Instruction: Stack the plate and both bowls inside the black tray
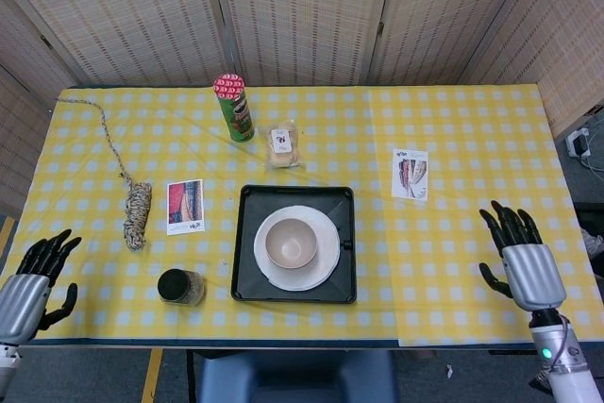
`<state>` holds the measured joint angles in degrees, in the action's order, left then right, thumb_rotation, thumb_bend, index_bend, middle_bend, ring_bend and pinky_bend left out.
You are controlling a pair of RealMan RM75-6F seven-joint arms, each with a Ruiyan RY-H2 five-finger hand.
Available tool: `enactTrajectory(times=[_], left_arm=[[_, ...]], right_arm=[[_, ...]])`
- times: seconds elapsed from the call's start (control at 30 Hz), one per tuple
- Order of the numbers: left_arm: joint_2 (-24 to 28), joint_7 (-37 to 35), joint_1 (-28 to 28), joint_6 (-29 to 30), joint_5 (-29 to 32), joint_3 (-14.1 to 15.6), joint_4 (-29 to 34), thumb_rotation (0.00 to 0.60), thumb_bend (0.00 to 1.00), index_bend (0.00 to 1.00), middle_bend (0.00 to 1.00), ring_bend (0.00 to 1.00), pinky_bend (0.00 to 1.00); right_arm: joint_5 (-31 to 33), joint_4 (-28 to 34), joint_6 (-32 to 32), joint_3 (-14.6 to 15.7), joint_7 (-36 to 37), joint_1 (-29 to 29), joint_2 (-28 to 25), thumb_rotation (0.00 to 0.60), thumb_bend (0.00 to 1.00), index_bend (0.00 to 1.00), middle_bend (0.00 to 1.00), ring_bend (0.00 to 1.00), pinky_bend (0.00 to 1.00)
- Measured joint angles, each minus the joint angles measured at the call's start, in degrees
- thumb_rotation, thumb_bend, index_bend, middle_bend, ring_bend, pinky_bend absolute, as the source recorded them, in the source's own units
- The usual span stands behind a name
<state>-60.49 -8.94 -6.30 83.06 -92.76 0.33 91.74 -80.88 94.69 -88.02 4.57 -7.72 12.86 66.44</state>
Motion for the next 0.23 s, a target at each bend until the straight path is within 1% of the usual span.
enactTrajectory(times=[0.1, 0.23], left_arm=[[-0.8, 0.8, 0.0, 0.6, 0.1, -0.2, -0.3, 0.6, 0.62, 0.0, 0.0, 0.0, 0.0], [-2.3, 5.2, 0.2, 2.5, 0.0, -0.6, -0.9, 0.6, 0.62, 0.0, 0.0, 0.0, 0.0]], right_arm=[[-1.8, -3.2, -1.9, 0.2, 2.7, -2.1, 0.4, 0.6, 0.37, 0.0, 0.0, 0.0, 0.0], [-4.6, -3.3, -4.8, 0.1, 3.6, -4.3, 0.4, 0.6, 0.37, 0.0, 0.0, 0.0, 0.0]])
